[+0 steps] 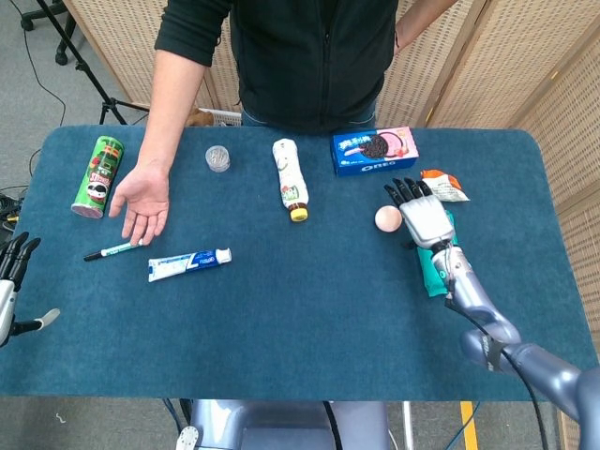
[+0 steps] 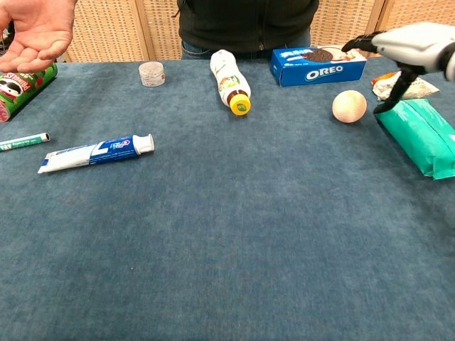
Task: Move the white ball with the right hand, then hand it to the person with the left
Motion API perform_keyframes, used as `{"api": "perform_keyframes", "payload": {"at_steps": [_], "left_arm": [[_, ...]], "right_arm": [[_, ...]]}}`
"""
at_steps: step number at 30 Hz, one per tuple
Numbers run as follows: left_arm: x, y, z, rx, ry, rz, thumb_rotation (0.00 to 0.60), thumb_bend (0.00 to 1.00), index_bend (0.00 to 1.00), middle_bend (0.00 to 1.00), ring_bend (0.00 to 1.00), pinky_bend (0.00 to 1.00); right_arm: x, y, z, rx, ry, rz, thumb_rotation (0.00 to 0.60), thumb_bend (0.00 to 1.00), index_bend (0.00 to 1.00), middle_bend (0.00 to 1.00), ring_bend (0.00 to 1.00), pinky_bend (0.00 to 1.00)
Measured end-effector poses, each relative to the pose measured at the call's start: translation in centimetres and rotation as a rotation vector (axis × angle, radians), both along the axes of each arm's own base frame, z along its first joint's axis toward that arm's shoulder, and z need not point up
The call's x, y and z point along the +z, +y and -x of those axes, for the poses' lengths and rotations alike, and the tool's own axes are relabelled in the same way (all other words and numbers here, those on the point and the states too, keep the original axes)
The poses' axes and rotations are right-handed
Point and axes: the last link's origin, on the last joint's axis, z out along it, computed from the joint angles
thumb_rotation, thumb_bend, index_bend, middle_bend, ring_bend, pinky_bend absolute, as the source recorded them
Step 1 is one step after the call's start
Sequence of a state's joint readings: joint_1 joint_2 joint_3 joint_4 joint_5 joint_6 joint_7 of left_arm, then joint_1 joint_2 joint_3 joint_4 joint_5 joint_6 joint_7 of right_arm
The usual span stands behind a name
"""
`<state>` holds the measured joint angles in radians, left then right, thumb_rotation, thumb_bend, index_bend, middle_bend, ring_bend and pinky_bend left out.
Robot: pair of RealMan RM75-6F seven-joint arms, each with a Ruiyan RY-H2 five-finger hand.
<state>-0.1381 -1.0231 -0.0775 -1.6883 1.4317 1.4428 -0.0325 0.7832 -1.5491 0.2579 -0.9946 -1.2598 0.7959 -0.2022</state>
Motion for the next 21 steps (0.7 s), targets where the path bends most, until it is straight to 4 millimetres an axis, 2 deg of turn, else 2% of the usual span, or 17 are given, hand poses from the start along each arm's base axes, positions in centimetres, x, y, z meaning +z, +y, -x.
{"api": "perform_keyframes", "payload": {"at_steps": [7,13,17,21], "left_arm": [[0.1,0.1,0.1,0.013,-0.004,-0.006,0.6,0.0,0.0,0.0,0.0,0.0],[0.1,0.3,0.1,0.021,-0.008,-0.004,0.6,0.0,0.0,0.0,0.0,0.0],[0.1,0.3,0.0,0.021,-0.01,-0.005,0.6,0.0,0.0,0.0,0.0,0.0],[0.0,0.3,-0.1,0.022,-0.01,0.0,0.6,0.0,0.0,0.0,0.0,0.0]], "right_arm": [[-3.0,-1.7,-0.4,-0.062,0.04,-0.031,0.6,0.0,0.11,0.14,0.1,0.17],[-3.9,-2.2,-0.2,-0.072,0.06,-0.029,0.6,0.01,0.19,0.21,0.17,0.24],[-4.3,-2.4,-0.1,-0.074,0.065,-0.022,0.6,0.11,0.26,0.29,0.24,0.29],[-4.7,-2.6,0.0,-0.072,0.063,-0.011,0.6,0.3,0.3,0.34,0.29,0.34]]}}
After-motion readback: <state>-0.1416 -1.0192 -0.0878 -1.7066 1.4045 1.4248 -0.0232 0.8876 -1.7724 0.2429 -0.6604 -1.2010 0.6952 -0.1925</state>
